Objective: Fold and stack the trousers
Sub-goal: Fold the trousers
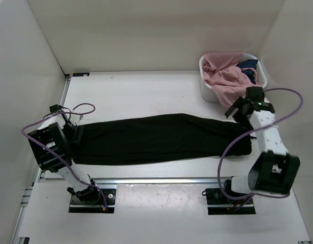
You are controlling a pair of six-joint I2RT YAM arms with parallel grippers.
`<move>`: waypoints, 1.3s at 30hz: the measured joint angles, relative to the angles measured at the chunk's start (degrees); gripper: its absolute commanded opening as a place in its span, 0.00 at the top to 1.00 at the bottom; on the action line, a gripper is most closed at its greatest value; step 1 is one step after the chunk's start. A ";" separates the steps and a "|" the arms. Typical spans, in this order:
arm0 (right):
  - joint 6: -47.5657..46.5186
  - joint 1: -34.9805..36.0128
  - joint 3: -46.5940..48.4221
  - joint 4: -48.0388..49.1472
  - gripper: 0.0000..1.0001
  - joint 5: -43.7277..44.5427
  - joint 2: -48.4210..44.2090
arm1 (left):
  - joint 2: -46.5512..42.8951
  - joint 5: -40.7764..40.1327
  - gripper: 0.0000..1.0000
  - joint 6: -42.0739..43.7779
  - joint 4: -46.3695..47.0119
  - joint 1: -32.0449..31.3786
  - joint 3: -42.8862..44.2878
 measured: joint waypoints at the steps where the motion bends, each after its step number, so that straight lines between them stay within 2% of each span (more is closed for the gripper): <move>1: 0.07 -1.01 0.00 -1.55 0.01 -0.55 -3.61 | -0.33 0.00 0.24 -0.37 -0.31 0.02 -0.26; 5: 0.22 -7.13 -4.66 -3.91 0.01 -1.95 -15.76 | -2.40 0.20 0.22 -1.38 -1.22 0.02 -2.05; 8: 0.24 -10.73 -12.55 -5.29 0.01 -3.06 -19.74 | -3.23 0.26 0.22 -1.68 -1.88 0.02 -2.91; 11: 0.61 -13.03 -17.84 -4.48 0.01 -4.46 -15.89 | -3.34 0.31 0.22 -1.81 -2.25 0.02 -3.17; 16: 3.06 -16.04 -23.69 4.26 0.01 -6.75 -6.51 | -3.45 0.24 0.22 -1.84 -2.51 0.02 -3.17; 19: 3.67 -16.96 -23.17 7.89 0.03 -8.09 -2.49 | -3.82 0.22 0.22 -1.84 -2.84 0.02 -3.21; 21: 3.32 -17.16 -21.90 8.83 0.12 -8.90 -0.46 | -4.11 0.20 0.22 -1.81 -3.10 0.02 -3.21; 24: 2.78 -17.38 -20.02 11.21 0.46 -10.43 1.95 | -4.26 0.17 0.22 -1.70 -3.80 0.02 -2.97; 25: 2.91 -17.53 -19.87 12.83 0.74 -11.15 2.54 | -4.26 0.20 0.21 -1.66 -4.31 0.02 -2.62; 26: 2.73 -17.70 -19.89 14.58 0.85 -11.98 3.02 | -4.26 0.22 0.19 -1.55 -4.92 0.02 -2.03; 28: 3.10 -18.08 -20.46 17.99 1.00 -13.81 3.96 | -4.26 0.74 0.17 -1.38 -6.36 0.02 -0.13; 33: 2.54 -18.67 -21.31 20.11 1.00 -13.81 3.15 | -4.26 3.69 0.14 -1.22 -9.49 0.02 5.64; 36: 1.07 -18.80 -21.11 17.42 1.00 -8.87 0.48 | -4.26 5.35 0.13 -1.31 -10.80 0.02 7.52; 39: -1.51 -18.93 -19.78 12.09 1.00 -2.32 -6.32 | -4.24 5.70 0.13 -1.57 -11.69 0.02 7.58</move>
